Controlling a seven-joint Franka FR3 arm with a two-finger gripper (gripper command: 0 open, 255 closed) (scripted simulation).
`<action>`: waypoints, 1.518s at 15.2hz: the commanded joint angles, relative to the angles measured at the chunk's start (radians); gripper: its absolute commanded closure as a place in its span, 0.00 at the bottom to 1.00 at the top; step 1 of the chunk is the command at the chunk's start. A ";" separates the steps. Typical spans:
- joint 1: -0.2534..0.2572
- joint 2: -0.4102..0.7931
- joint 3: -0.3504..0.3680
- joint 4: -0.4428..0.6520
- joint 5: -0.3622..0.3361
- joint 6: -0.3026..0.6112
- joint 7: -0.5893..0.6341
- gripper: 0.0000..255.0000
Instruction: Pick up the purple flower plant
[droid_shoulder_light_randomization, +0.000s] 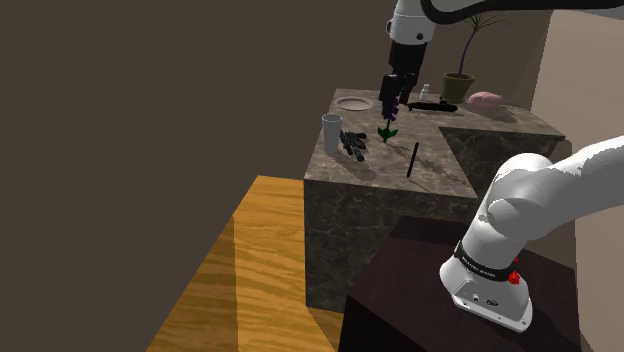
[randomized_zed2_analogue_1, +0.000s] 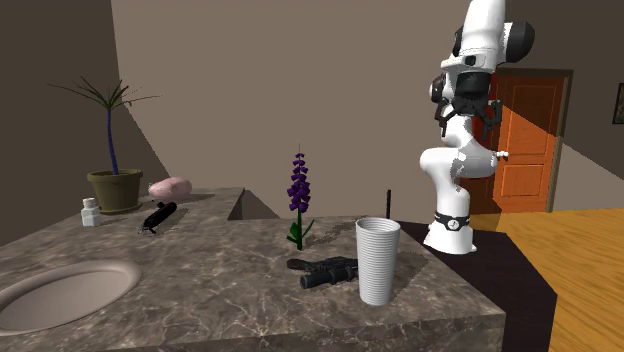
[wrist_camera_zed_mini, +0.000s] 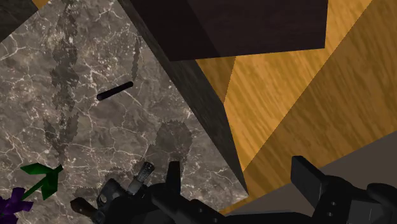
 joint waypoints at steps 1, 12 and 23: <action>0.000 0.000 0.000 0.000 0.000 0.000 0.000 0.00; -0.078 0.121 -0.237 -0.031 -0.098 0.289 -0.194 0.00; -0.075 0.380 -0.499 0.089 -0.037 0.555 -0.432 0.00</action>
